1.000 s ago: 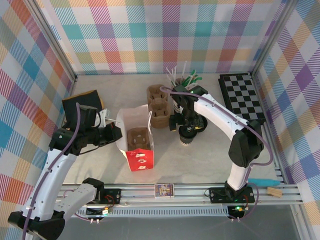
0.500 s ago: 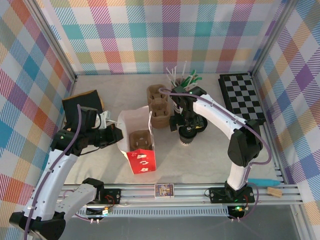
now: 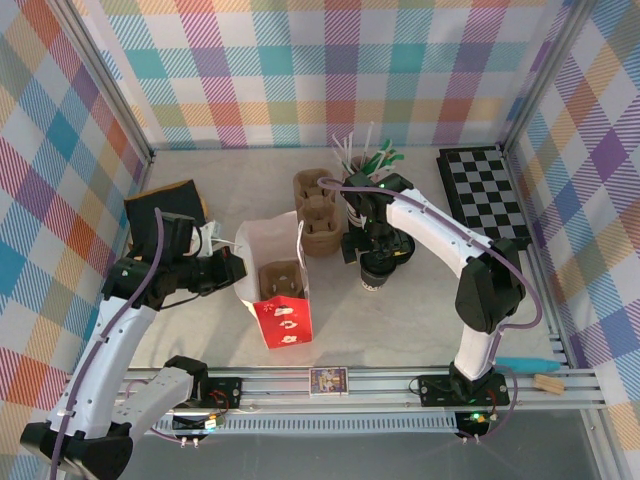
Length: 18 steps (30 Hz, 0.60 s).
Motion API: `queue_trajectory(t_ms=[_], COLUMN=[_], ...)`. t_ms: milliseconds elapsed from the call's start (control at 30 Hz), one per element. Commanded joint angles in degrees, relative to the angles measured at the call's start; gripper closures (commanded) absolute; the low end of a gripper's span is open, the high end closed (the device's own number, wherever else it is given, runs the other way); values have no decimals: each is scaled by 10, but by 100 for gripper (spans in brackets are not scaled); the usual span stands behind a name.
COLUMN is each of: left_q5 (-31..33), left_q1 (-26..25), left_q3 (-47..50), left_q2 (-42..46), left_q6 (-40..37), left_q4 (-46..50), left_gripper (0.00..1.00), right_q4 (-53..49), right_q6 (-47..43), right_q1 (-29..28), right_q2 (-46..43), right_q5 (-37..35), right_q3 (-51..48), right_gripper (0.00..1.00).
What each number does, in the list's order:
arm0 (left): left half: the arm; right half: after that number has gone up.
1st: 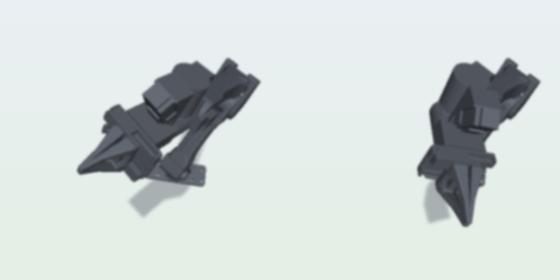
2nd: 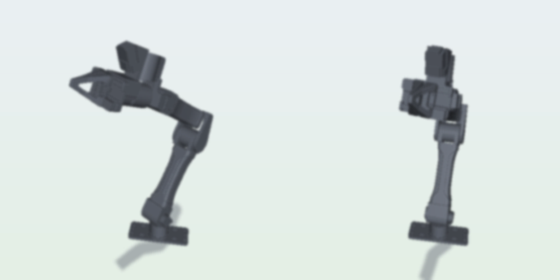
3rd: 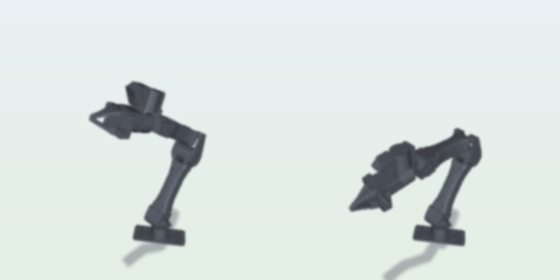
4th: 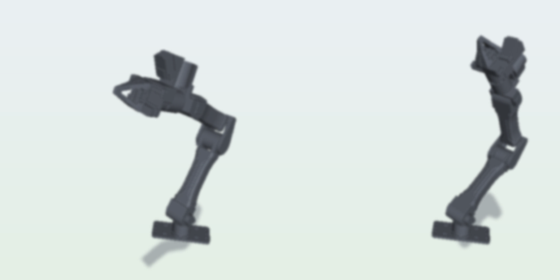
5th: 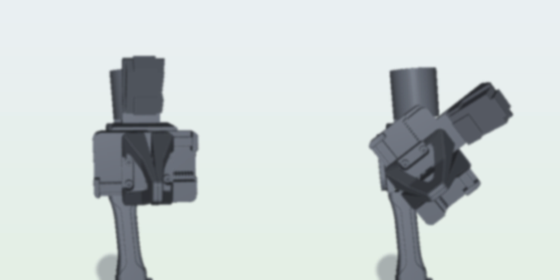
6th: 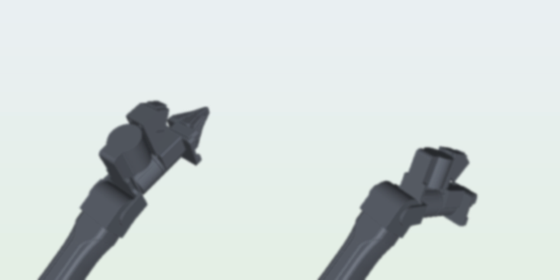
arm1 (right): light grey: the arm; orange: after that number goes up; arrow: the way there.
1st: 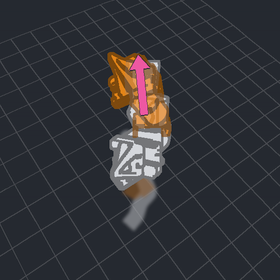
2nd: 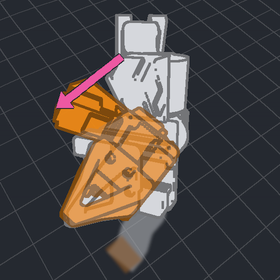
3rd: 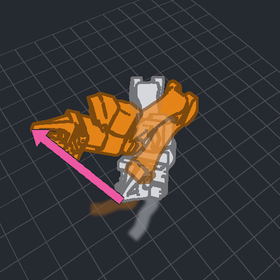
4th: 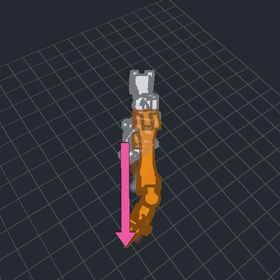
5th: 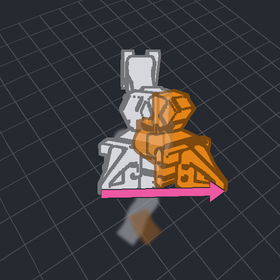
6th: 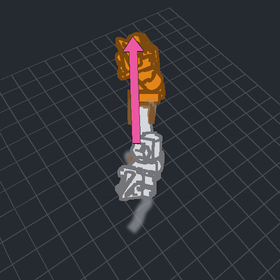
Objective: Pack the takeout coffee
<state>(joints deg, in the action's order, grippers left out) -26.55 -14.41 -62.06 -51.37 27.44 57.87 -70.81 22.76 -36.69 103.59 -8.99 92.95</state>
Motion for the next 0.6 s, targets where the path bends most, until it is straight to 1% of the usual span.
queue_trajectory(t_ms=[0, 167, 400, 567], left_q5=[-8, -4, -2, 0], left_q1=[9, 11, 11, 12], left_q3=[4, 3, 5, 4], left_q2=[-1, -2, -5, -6], left_q6=[-6, -7, -8, -9], left_q4=[-6, -5, -5, -3], left_gripper=[100, 100, 100, 100], right_q4=[-19, -20, -4, 9], right_q6=[-14, -8, -6, -2], right_q1=[4, 4, 4, 4], right_q2=[4, -4, 2, 3], right_q5=[-5, -8, 22, 28], right_q3=[20, 14, -11, -31], right_gripper=[1, 1, 1, 0])
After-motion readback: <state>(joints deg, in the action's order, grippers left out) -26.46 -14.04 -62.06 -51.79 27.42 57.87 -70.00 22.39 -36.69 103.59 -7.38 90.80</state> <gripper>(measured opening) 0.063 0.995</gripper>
